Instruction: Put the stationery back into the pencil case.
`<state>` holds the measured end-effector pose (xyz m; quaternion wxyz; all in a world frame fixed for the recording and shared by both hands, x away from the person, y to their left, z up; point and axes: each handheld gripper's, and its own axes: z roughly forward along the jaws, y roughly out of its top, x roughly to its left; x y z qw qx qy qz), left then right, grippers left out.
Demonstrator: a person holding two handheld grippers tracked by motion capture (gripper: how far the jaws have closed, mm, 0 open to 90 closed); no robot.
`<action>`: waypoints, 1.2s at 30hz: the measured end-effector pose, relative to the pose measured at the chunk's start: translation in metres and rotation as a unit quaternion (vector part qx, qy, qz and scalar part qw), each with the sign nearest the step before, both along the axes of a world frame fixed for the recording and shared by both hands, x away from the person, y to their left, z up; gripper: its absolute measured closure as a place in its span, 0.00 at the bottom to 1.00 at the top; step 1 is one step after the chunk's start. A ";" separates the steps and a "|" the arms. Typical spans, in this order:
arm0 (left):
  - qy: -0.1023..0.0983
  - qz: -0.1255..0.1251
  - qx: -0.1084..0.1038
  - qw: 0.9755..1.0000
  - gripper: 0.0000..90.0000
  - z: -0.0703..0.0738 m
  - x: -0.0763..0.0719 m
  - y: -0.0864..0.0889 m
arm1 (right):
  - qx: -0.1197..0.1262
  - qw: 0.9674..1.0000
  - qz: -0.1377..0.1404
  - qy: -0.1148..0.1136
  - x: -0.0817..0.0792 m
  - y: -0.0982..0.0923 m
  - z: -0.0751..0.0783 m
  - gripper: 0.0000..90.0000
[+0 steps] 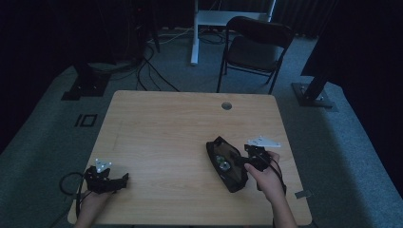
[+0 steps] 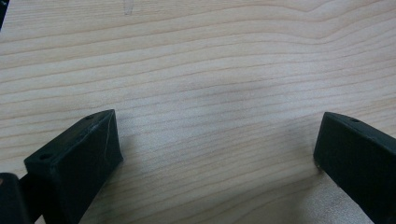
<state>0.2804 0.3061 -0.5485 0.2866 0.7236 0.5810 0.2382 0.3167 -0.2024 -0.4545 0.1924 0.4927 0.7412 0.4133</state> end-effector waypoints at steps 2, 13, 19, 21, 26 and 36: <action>0.000 0.000 0.000 1.000 0.01 0.000 0.000 0.000 | 0.005 1.000 -0.009 -0.002 -0.001 -0.007 0.000 0.33; -0.001 0.000 0.000 1.000 0.01 0.000 0.000 0.000 | 0.006 1.000 -0.025 -0.012 -0.007 -0.030 -0.007 0.25; 0.000 0.000 0.000 1.000 0.01 0.000 0.000 0.000 | 0.004 0.999 -0.043 -0.014 -0.010 -0.044 -0.018 0.23; 0.000 0.000 0.000 1.000 0.01 0.000 0.000 0.000 | 0.005 0.999 -0.049 -0.014 -0.010 -0.047 -0.021 0.22; 0.000 -0.001 0.001 1.000 0.01 0.000 0.000 0.000 | 0.010 0.998 -0.065 -0.012 -0.012 -0.055 -0.026 0.22; 0.000 -0.001 0.001 1.000 0.01 0.000 0.000 0.000 | -0.006 0.996 -0.092 0.000 -0.016 -0.071 -0.053 0.20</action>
